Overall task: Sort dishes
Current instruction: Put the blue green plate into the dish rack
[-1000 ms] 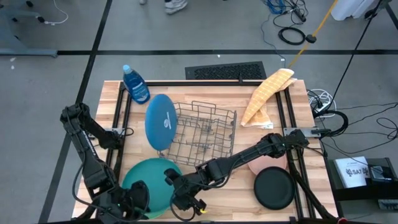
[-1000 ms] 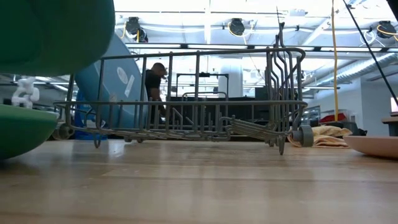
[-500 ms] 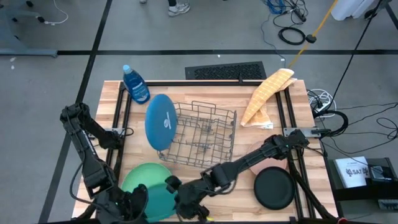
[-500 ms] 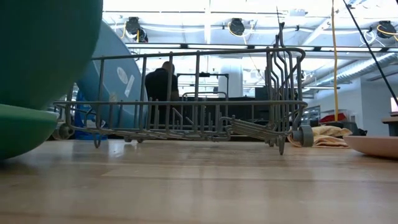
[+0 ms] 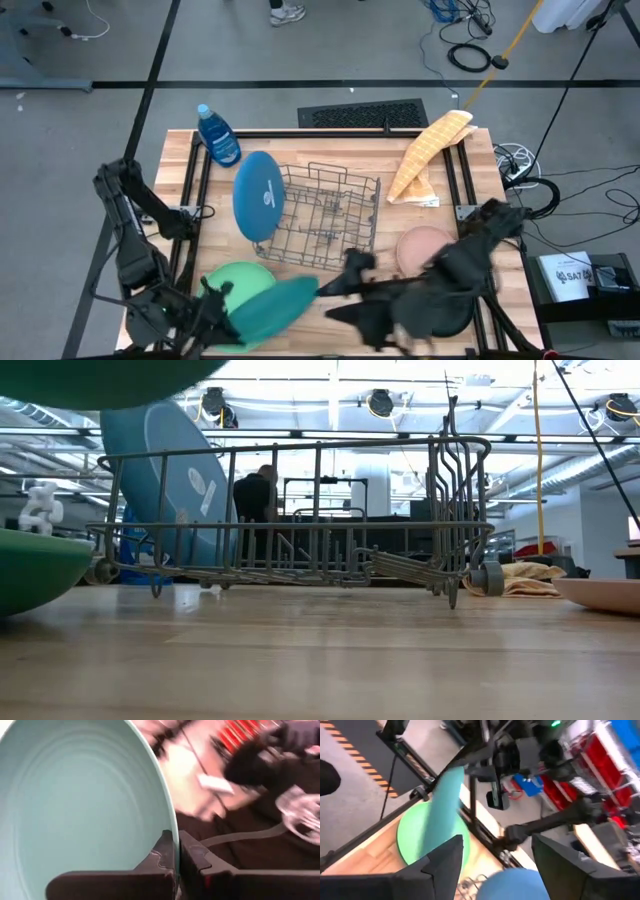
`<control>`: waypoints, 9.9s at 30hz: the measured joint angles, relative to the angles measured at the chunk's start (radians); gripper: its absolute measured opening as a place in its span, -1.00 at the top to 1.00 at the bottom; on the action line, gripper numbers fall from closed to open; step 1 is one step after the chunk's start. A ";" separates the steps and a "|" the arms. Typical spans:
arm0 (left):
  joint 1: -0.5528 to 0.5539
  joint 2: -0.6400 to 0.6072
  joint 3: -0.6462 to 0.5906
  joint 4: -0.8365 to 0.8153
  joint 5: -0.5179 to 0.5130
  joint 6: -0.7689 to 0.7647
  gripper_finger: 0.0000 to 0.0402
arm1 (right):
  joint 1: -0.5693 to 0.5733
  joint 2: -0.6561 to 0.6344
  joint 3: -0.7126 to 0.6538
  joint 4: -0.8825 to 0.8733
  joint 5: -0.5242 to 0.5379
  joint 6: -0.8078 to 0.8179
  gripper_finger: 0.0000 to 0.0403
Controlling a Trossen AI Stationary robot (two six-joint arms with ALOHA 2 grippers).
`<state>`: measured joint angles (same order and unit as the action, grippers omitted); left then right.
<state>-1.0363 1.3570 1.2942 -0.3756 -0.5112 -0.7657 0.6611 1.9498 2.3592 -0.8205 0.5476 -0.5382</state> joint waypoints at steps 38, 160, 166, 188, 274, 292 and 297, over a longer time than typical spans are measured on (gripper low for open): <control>0.528 -0.327 -0.446 0.494 -0.155 0.150 1.00 | 0.155 -0.043 -0.003 -0.254 0.214 0.205 -0.04; 0.589 -0.389 -0.660 0.525 -0.289 -0.094 0.79 | -0.578 -0.042 -0.679 0.502 -0.131 0.451 1.00; 0.589 -0.388 -0.661 0.535 -0.282 -0.096 0.50 | -0.583 -0.042 -0.679 0.503 -0.137 0.458 1.00; 0.587 -0.454 -0.657 0.638 -0.226 -0.035 0.40 | -0.614 -0.042 -0.679 0.503 -0.162 0.468 1.00; 0.721 -0.520 -0.656 0.632 -0.324 0.090 -0.25 | -0.596 -0.042 -0.678 0.678 -0.083 -0.023 0.17; 0.712 -0.521 -0.656 0.654 -0.271 0.088 -0.33 | -0.649 -0.042 -0.678 0.672 -0.135 0.022 0.17; 0.707 -0.521 -0.656 0.638 -0.230 0.081 -0.33 | -0.649 -0.042 -0.678 0.670 -0.143 0.018 0.17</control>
<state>-0.3291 0.8364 0.6384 0.2628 -0.7412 -0.6848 0.0119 1.9079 1.6814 -0.1505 0.4046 -0.5198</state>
